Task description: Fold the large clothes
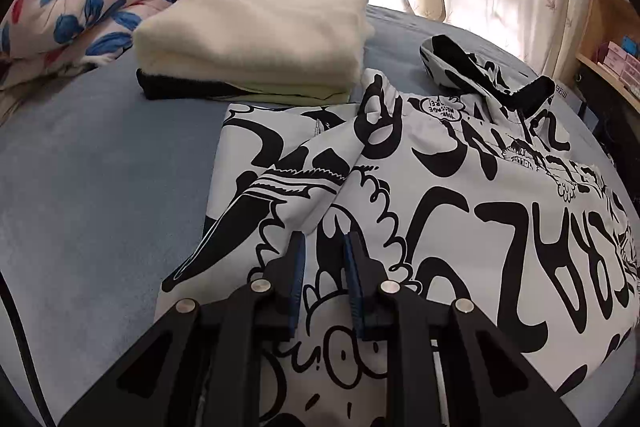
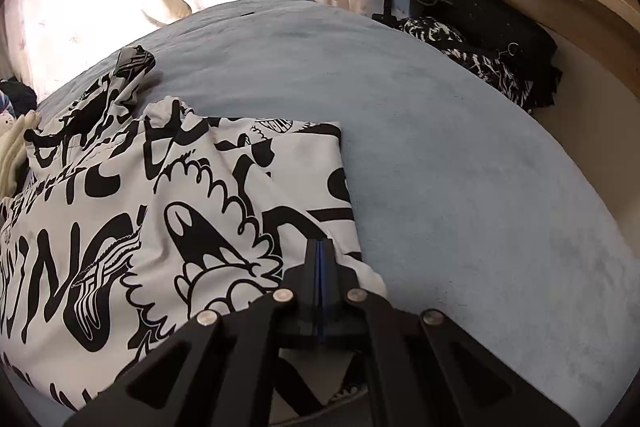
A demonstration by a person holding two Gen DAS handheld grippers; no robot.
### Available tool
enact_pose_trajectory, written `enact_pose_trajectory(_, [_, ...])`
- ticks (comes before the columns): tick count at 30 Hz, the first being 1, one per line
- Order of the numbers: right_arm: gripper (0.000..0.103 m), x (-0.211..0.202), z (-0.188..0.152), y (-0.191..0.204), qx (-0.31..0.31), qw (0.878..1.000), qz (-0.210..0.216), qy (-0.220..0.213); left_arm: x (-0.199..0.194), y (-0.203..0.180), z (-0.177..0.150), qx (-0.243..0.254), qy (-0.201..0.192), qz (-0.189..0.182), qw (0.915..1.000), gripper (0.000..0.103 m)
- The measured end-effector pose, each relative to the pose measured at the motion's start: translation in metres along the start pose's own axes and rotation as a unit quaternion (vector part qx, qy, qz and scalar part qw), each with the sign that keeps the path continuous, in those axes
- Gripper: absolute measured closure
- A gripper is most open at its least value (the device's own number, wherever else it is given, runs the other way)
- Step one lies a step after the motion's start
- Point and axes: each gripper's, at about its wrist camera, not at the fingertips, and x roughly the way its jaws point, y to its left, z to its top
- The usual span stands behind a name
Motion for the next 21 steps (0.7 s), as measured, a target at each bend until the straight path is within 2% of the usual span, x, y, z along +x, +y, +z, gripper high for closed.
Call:
enact_pose_trajectory(10, [0.103,0.000,-0.006,0.007,-0.019,1.000,-0.018,-0.001,0.002,-0.007,-0.002,0.020,0.002,0.014,0.9997,0.083])
enact_pose_trajectory(14, [0.101,0.000,-0.004,0.008,-0.023,1.000,-0.017,0.004,0.001,-0.009,-0.001,0.024,0.011,0.011,0.9996,0.080])
enact_pose_trajectory(17, [0.100,-0.001,-0.002,0.011,-0.025,0.999,-0.022,0.012,0.001,-0.011,0.000,0.026,0.024,0.006,0.9993,0.073])
enact_pose_trajectory(20, [0.097,-0.005,0.001,0.012,-0.016,0.999,-0.012,0.026,-0.003,-0.017,0.000,0.039,0.034,0.003,0.9987,0.060])
enact_pose_trajectory(21, [0.093,-0.007,0.002,0.013,-0.013,0.999,-0.008,0.030,-0.006,-0.019,-0.001,0.044,0.037,0.005,0.9984,0.054])
